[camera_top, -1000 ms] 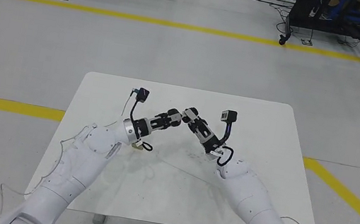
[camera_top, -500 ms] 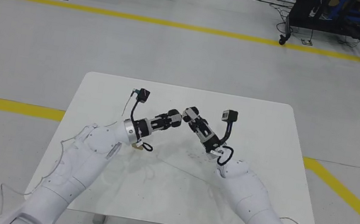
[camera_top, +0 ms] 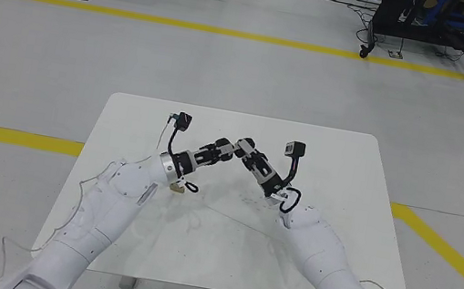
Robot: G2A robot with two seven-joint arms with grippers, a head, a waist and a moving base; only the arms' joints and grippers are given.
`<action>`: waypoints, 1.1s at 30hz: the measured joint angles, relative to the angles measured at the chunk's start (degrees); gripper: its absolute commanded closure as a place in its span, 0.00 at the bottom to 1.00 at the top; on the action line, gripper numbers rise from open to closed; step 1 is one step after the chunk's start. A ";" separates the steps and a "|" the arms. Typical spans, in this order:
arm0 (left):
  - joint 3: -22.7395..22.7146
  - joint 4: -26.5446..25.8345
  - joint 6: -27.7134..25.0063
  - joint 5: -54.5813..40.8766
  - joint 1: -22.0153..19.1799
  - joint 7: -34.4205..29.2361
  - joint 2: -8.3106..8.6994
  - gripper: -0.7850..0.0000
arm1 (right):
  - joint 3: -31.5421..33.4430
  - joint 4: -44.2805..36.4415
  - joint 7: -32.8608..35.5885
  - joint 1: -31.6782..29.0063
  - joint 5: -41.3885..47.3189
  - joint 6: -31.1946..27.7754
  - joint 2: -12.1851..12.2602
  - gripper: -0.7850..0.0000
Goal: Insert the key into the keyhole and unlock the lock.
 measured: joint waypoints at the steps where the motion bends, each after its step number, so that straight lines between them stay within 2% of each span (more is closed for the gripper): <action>1: 0.05 -0.08 0.02 0.18 0.04 0.10 -0.01 1.00 | 0.12 0.08 0.15 0.05 0.08 0.00 -0.04 0.00; 7: -0.24 -0.50 -0.66 -0.13 0.32 0.02 0.00 1.00 | 1.27 0.41 1.01 0.12 0.59 0.00 -0.16 0.00; 11: -2.06 -1.53 -1.73 -3.71 0.99 -2.31 0.42 1.00 | 2.26 0.36 0.58 0.20 1.72 0.01 -0.10 0.00; 15: -4.29 -3.09 1.46 -5.16 1.75 -3.99 1.09 1.00 | 2.22 0.36 0.60 0.19 1.68 0.01 -0.11 0.00; 22: -4.22 -3.18 1.31 -4.98 1.78 -3.80 1.09 1.00 | 2.22 0.35 0.60 0.18 1.66 0.02 -0.10 0.00; 24: -4.35 -4.41 1.90 -2.55 2.57 -1.60 1.23 1.00 | 2.70 -0.58 0.89 -0.07 1.62 1.25 0.19 0.00; 27: -5.07 -7.10 2.71 -2.28 4.61 -1.65 1.49 1.00 | 5.16 -1.42 7.42 0.62 1.36 5.11 2.19 0.00; 30: -5.61 -8.56 4.08 -7.26 5.36 -8.22 1.91 1.00 | 8.50 -2.58 19.48 1.34 0.65 9.09 5.10 0.00; 31: -5.46 -8.71 4.81 -9.40 5.21 -11.61 1.99 1.00 | 9.59 -3.30 23.09 1.20 1.03 10.49 5.93 0.09; 32: -5.37 -8.45 5.98 -13.04 4.65 -16.99 2.11 1.00 | 11.05 -4.55 27.68 0.82 2.16 12.75 6.94 0.26; 33: -5.39 -7.85 7.00 -15.55 3.98 -21.01 2.23 1.00 | 12.07 -5.67 31.10 0.42 3.33 14.71 7.60 0.38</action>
